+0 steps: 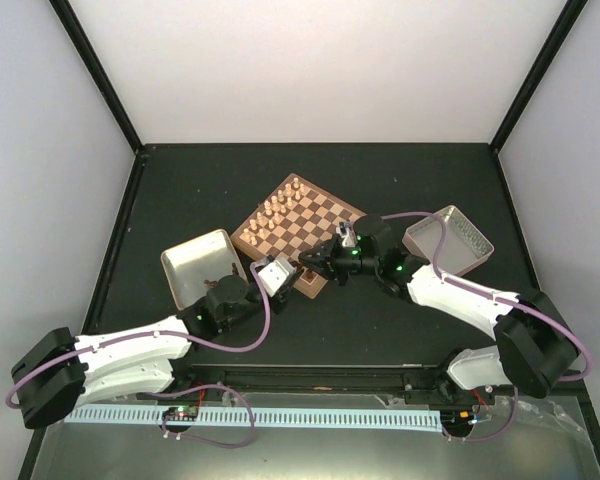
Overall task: Set up the chess pieces on the board
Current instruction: Place the chess piece on the chessboard.
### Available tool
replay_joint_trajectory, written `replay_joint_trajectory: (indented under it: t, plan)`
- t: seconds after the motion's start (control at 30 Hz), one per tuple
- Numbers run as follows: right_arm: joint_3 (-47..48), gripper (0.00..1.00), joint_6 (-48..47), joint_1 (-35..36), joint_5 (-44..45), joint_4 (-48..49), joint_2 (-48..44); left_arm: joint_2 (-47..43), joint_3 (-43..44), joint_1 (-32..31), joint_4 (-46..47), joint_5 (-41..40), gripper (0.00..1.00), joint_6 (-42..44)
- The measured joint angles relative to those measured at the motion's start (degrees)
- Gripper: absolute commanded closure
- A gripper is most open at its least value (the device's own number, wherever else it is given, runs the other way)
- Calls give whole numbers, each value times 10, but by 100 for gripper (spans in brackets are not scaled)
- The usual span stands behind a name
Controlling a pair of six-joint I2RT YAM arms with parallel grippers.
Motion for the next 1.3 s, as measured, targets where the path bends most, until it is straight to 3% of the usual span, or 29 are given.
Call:
replay_joint_trajectory:
  t: [0.33,0.63,0.73,0.93,1.07,1.3]
  plan:
    - [0,95,2,0,-2,5,0,6,5,0,8,-12,81,4]
    - [0,94,11,-3,-5,13,0,19,19,0,8,-14,98,4]
    - [0,86,12,-3,-4,13,1,19,20,0,6,-15,98,4]
    - [0,55,-20,-18,3,3,0,19,46,-3,-38,-28,98,-12]
    - [-9,46,-53,-61,32,-32,-18,22,86,-3,-97,-41,99,-30]
    - [-29,44,-134,-137,110,-115,-117,97,222,25,-230,-12,99,-77]
